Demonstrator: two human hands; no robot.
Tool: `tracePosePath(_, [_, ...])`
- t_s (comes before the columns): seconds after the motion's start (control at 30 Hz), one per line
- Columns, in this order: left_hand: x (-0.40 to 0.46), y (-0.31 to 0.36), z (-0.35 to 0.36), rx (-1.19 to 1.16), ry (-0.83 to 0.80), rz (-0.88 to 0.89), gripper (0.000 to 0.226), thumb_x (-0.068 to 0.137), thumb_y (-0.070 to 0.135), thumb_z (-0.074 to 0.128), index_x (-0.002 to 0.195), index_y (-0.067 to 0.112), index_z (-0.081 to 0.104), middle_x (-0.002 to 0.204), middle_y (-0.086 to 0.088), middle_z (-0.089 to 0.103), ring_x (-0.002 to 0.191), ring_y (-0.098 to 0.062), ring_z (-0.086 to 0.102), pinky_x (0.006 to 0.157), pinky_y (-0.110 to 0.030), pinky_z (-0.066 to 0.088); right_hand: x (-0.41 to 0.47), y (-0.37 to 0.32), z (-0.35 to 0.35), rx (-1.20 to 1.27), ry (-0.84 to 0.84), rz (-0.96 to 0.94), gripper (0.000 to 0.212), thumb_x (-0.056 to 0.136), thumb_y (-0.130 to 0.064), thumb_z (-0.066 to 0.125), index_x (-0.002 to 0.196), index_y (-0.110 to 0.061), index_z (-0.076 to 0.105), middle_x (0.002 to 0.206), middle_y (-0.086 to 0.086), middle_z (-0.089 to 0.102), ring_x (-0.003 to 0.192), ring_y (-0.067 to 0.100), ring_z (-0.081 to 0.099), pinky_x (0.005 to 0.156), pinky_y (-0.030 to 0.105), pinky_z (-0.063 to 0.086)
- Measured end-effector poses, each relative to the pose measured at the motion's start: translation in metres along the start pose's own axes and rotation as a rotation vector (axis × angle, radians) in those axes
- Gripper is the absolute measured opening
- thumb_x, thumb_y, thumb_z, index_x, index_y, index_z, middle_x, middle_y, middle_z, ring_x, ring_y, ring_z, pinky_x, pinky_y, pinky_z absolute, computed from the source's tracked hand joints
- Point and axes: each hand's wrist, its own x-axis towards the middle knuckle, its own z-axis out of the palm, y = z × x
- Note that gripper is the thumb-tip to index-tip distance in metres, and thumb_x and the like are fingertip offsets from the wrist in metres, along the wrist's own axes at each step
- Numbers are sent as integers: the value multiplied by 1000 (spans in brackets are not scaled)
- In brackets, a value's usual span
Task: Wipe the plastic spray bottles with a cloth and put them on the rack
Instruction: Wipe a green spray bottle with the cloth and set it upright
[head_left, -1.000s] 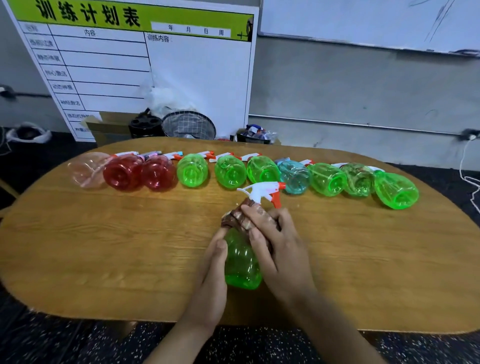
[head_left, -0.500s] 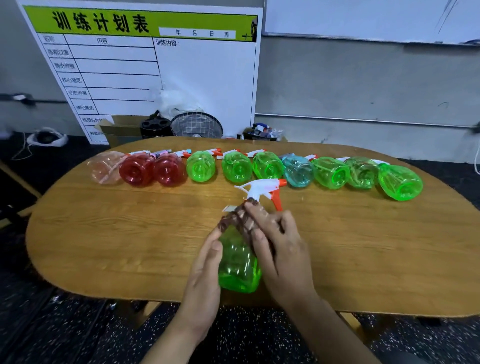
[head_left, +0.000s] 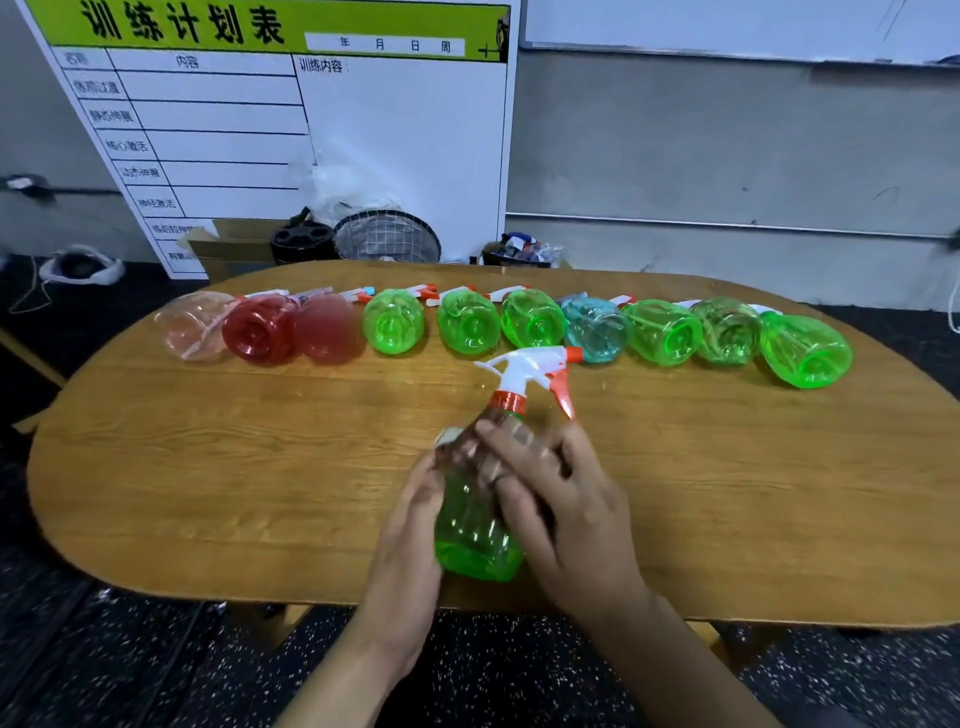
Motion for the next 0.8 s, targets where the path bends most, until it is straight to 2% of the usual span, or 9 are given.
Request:
tracePosePath(0.07, [-2,-4,2,22,-13,-6,45,97,65,52,136,47,65,141,1,70,134,-21,64,117,-58,44,6,9,0,-11,20,124,41,108,-46,40,144,-38,60,105,-10,44,84,-1,49,63,27,50])
tracePosePath(0.13, [-5,-3,3,41,-41,11,68,81,84,63,140,49,61,145,4,67,137,-19,61,118,-56,44,6,12,2,-23,6,150,43,109,-47,38,145,-38,60,106,-10,44,85,-2,48,64,27,50])
tracePosePath(0.2, [-4,-4,4,31,-87,14,96,67,84,78,149,40,54,145,-1,67,136,-23,62,114,-56,47,3,10,1,23,22,142,44,109,-48,37,144,-35,61,108,-10,45,88,-1,49,69,23,49])
tracePosePath(0.23, [-2,-3,5,15,-108,27,98,63,78,86,148,40,54,143,-2,68,135,-24,64,111,-54,49,1,7,1,74,45,137,43,109,-46,39,143,-31,62,108,-9,47,91,0,52,73,20,48])
tracePosePath(0.33, [1,5,7,-110,-85,5,84,66,59,93,141,53,58,140,0,70,129,-24,68,99,-46,58,-5,1,2,260,157,238,37,106,-36,47,135,-25,66,109,-3,57,100,8,60,83,22,49])
tracePosePath(0.4, [2,6,5,-188,-53,-23,68,79,49,84,141,54,58,142,1,69,128,-23,68,88,-39,63,-4,0,8,416,221,429,34,104,-38,46,129,-27,67,117,-5,64,112,17,63,94,33,52])
tracePosePath(0.5, [0,5,7,-199,-65,-38,54,90,43,73,141,56,59,146,9,66,131,-18,66,90,-40,63,0,1,14,547,253,582,34,103,-45,47,130,-35,66,129,-8,66,126,21,60,107,50,50])
tracePosePath(0.67, [-1,-4,8,-80,-114,24,52,85,59,72,135,63,60,150,17,61,138,-14,59,108,-47,55,3,-4,4,429,145,491,41,103,-51,45,142,-48,59,114,-10,56,108,12,59,90,21,50])
tracePosePath(0.8, [5,-12,1,88,-38,88,55,92,72,51,146,62,49,159,12,52,150,-20,46,122,-61,35,-4,-5,12,218,10,395,45,105,-56,40,149,-53,48,104,-17,45,95,7,54,78,19,45])
